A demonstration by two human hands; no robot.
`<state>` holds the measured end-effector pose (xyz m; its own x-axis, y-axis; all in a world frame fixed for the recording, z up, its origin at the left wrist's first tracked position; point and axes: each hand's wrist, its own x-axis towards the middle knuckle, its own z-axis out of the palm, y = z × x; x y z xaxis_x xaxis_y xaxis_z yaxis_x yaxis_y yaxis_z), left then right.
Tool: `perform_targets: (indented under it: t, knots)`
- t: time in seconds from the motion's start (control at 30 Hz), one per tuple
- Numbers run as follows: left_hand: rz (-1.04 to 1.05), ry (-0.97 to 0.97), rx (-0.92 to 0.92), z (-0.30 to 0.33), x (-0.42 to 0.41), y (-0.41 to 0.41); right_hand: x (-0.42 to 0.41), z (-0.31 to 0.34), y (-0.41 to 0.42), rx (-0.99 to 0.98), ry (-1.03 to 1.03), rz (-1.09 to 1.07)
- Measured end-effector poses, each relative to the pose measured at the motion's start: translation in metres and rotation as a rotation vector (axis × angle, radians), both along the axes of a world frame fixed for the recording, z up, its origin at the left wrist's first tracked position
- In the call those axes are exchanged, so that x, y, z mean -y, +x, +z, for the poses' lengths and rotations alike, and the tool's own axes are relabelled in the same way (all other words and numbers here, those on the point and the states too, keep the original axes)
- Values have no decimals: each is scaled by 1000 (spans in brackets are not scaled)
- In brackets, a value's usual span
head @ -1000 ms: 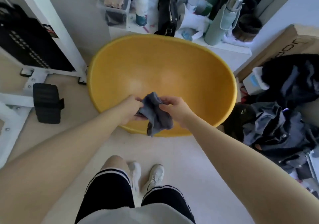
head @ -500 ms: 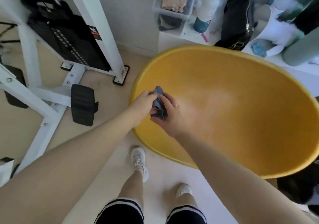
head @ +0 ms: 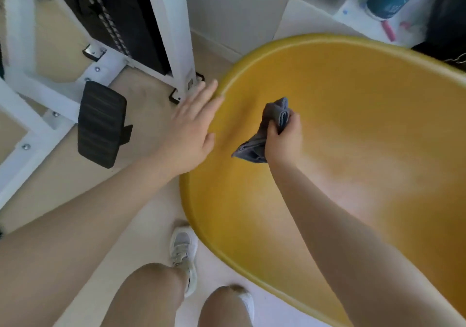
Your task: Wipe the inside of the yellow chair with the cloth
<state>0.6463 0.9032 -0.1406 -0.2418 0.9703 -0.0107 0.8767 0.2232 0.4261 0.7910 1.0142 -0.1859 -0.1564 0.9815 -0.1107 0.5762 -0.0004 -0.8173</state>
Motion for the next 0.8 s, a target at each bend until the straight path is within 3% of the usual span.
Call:
perform_targets:
  t: [0.1,0.2,0.4,0.53,0.67,0.8]
  knots:
    - [86,25,89,-26,11,4,-21,-14,-16,-173,185,-54]
    - [137,72,179,-38,12,8,-34,-28,-43,-196,413,-7]
    - [236,360,201,-63,20,13,-3,-54,-77,-432,488,68]
    - [240,445,215,-72,21,8,36,-72,-64,-512,558,281]
    - [268,458,292,-71,23,11,73,-87,-48,-444,641,478]
    - [257,457,367,-70,29,14,37,-80,-62,-273,711,336]
